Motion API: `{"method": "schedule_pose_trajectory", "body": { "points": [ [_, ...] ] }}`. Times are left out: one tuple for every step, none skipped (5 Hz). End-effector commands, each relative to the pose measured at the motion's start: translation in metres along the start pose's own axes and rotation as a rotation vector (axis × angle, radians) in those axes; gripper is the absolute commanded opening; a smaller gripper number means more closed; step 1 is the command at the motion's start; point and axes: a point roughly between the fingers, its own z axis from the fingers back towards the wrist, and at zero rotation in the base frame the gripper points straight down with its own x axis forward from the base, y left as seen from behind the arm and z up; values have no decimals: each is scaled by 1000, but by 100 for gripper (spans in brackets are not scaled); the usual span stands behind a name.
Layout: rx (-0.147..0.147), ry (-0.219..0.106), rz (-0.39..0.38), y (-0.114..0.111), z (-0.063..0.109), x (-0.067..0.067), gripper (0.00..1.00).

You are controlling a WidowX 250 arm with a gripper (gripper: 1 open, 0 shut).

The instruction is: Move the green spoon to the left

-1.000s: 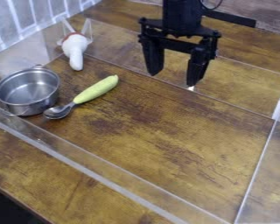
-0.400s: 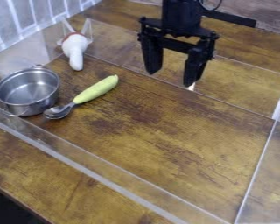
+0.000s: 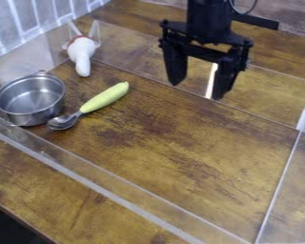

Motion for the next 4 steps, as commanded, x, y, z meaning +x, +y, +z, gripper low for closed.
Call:
{"method": "schedule_pose_trajectory", "body": {
  "points": [
    [-4,-107,-32,-12,28,0,100],
    [-6,-66,-41,-16,15,-5,100],
    [-8,-31,-33,-16,2,-11,100],
    [-10,-1,-24,-12,-10,-16,100]
  ]
}}
